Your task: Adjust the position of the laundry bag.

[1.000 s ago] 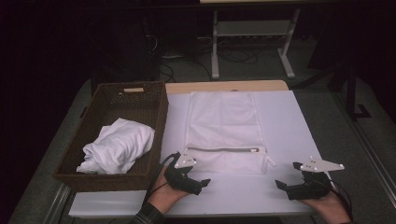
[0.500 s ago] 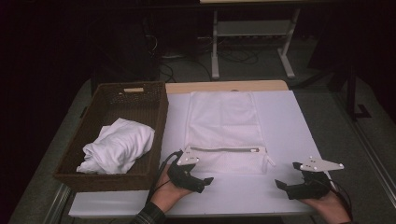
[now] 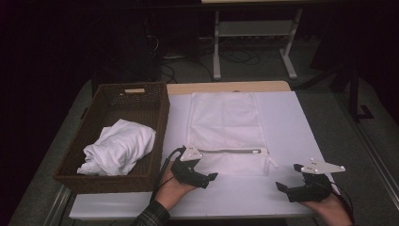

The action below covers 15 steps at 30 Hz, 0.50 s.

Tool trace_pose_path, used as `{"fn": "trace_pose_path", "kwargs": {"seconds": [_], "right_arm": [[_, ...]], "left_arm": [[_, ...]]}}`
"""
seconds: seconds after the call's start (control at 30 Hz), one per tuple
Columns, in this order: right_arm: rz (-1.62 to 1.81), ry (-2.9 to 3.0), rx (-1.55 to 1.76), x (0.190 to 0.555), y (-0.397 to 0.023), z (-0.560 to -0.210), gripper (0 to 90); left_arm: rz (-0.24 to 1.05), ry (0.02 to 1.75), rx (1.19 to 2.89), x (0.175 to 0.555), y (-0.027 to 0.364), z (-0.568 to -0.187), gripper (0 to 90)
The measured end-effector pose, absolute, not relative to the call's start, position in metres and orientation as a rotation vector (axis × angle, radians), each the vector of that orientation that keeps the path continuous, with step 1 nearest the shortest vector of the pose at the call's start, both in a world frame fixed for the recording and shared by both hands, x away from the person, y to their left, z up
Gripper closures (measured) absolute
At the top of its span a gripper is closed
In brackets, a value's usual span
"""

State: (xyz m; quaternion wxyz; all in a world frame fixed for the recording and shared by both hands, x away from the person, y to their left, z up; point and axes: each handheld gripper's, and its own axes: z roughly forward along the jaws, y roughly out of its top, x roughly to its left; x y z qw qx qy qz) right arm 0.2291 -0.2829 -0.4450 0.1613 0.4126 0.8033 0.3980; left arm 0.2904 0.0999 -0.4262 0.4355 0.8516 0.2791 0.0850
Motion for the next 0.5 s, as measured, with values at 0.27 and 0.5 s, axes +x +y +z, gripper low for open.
{"fn": "trace_pose_path", "kwargs": {"seconds": [0.27, 0.5], "right_arm": [[1.141, 2.298, 1.175, 0.231, -0.282, -0.446, 3.4], [1.147, 2.294, 1.172, 0.232, -0.281, -0.446, 3.6]], "left_arm": [[0.215, 0.694, 2.118, 0.299, 0.096, -0.425, 12.6], [0.222, 0.692, 2.111, 0.305, 0.093, -0.423, 12.8]]}}
